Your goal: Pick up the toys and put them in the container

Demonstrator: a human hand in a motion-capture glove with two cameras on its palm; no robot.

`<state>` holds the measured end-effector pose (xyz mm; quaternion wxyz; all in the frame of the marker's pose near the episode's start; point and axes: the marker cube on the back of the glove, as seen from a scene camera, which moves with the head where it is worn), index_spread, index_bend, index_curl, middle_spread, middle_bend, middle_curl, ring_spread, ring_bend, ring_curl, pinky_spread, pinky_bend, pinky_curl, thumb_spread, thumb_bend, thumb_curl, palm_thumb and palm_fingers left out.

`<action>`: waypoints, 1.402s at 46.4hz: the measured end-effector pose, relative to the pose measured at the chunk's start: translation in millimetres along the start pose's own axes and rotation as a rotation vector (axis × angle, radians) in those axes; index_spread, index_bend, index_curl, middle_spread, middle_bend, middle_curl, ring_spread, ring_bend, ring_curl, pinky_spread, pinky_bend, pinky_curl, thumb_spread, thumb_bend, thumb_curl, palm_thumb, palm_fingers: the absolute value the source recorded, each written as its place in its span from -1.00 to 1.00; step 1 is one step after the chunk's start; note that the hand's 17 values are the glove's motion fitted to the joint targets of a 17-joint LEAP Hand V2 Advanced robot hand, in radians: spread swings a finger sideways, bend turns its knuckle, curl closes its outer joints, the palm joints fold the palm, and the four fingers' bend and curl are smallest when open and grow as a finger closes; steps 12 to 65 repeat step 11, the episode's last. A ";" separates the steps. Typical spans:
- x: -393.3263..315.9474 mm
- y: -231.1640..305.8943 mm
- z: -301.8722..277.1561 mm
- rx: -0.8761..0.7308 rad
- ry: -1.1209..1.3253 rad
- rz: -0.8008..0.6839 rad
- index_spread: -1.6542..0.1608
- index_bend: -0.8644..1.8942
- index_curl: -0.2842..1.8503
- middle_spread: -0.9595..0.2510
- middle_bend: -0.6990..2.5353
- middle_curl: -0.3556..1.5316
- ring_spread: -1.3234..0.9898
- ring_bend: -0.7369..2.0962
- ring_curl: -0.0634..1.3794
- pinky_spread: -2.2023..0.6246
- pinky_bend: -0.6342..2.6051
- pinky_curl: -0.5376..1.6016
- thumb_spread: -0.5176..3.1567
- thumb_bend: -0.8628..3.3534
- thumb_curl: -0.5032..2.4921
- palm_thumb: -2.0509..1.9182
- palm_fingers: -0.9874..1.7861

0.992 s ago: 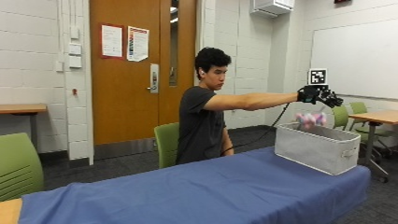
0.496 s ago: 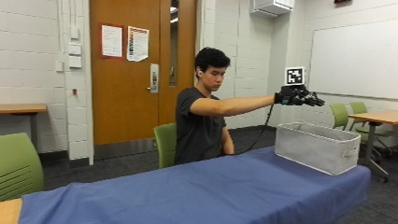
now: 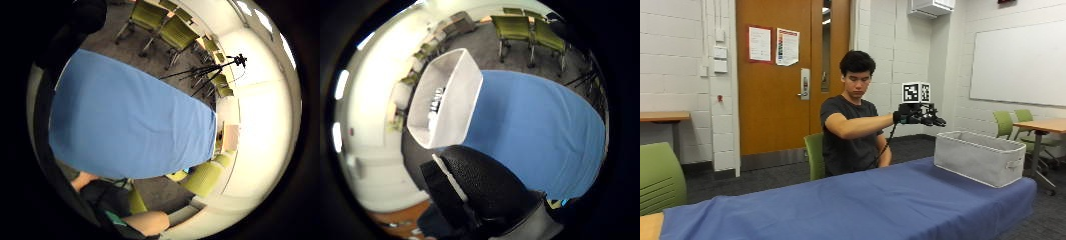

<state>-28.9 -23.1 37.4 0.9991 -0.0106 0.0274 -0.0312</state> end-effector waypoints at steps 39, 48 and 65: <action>20.2 14.1 10.0 -0.015 -0.037 0.028 0.61 -0.24 -0.25 0.46 -0.34 -0.19 -0.02 -0.13 -0.60 0.50 -0.13 -0.20 -0.21 -0.65 -0.60 -0.06 -0.29; 20.2 14.1 10.0 -0.015 -0.037 0.028 0.61 -0.24 -0.25 0.46 -0.34 -0.19 -0.02 -0.13 -0.60 0.50 -0.13 -0.20 -0.21 -0.65 -0.60 -0.06 -0.29; 20.2 14.1 10.0 -0.015 -0.037 0.028 0.61 -0.24 -0.25 0.46 -0.34 -0.19 -0.02 -0.13 -0.60 0.50 -0.13 -0.20 -0.21 -0.65 -0.60 -0.06 -0.29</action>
